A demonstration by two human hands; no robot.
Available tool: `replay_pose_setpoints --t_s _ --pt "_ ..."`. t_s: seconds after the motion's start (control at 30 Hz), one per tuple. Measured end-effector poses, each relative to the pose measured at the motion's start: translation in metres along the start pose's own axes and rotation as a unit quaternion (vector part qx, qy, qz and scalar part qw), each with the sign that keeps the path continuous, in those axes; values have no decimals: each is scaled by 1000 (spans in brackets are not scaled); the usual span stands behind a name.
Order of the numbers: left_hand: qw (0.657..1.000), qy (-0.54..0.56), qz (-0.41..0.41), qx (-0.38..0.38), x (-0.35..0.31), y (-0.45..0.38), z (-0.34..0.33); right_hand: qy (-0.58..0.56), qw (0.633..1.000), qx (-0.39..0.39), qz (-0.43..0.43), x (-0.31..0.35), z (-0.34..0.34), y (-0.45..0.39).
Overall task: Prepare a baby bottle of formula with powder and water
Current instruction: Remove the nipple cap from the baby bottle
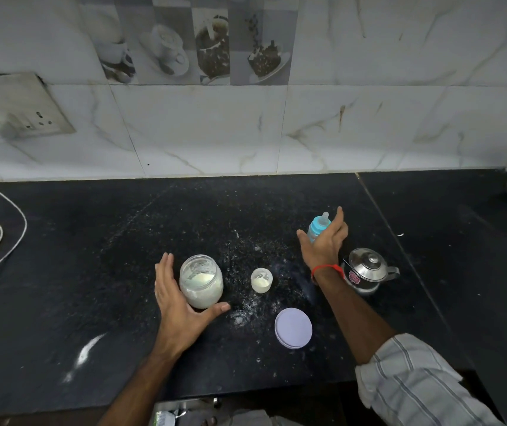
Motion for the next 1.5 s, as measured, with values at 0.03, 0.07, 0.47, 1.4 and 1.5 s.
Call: replay_pose_setpoints --t_s 0.03,0.07,0.47,1.4,1.5 --pt "999 -15 -26 -18 -10 -1 3 11 1000 9 1 0 -3 -5" --pt "998 -25 -50 -34 -20 -2 6 23 999 21 2 -2 -6 -9" --pt "970 -134 -199 38 -120 -12 -45 46 996 48 61 34 41 11" --pt "967 -62 -130 212 -122 35 -26 -188 822 526 110 118 42 139" --pt "963 -108 -153 193 -122 37 -23 1 864 461 202 122 38 134"
Point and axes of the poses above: each hand's wrist, its own y-axis away from the middle knuckle, its own z-axis out of the back of the hand, x = y × z, the point moved 9 cm from there along -y, towards the middle knuckle, and after that the axes turned 8 degrees about -x, right-handed, at the moved point
